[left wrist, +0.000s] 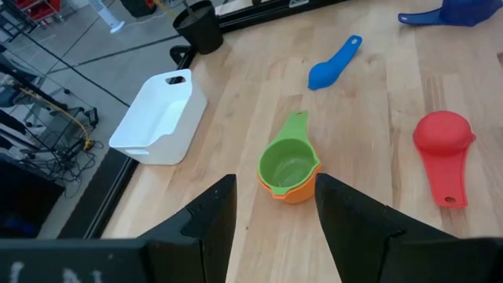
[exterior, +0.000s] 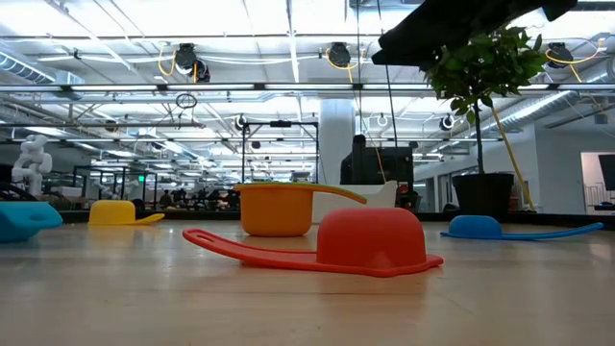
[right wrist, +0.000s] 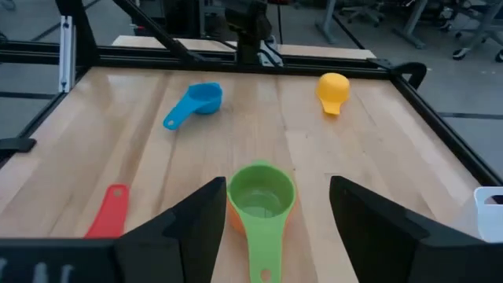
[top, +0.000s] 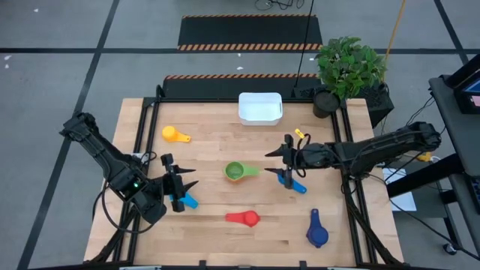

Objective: Nest measuring cups in basket
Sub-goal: Stack the dark blue measuring cup into the green measuring cup

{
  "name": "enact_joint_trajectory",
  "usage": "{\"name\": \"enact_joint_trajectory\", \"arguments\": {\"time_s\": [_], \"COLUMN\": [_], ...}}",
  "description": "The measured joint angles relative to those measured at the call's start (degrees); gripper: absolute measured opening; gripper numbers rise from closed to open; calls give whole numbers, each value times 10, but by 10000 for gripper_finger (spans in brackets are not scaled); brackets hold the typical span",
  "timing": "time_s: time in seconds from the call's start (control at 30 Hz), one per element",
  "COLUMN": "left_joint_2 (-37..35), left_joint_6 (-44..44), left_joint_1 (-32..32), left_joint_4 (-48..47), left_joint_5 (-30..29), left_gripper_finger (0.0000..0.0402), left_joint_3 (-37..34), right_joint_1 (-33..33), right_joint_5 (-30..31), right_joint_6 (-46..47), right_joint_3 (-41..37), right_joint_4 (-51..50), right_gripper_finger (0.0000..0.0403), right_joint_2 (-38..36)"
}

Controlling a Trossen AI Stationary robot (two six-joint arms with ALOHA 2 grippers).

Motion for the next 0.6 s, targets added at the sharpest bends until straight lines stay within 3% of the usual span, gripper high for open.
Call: {"name": "enact_joint_trajectory", "arguments": {"time_s": [0.43,0.6], "left_joint_2": [0,0], "left_joint_6": [2,11], "left_joint_1": [0,0], "left_joint_4": [0,0], "left_joint_5": [0,0], "left_gripper_finger": [175,175], "left_joint_3": [0,0], "right_joint_1": [0,1], "right_joint_5": [-6,-52], "right_joint_6": [99,189], "right_joint_3": [0,0], "right_joint_4": [-50,-104], "right_gripper_finger": [219,219], "right_joint_2": [-1,-15]}}
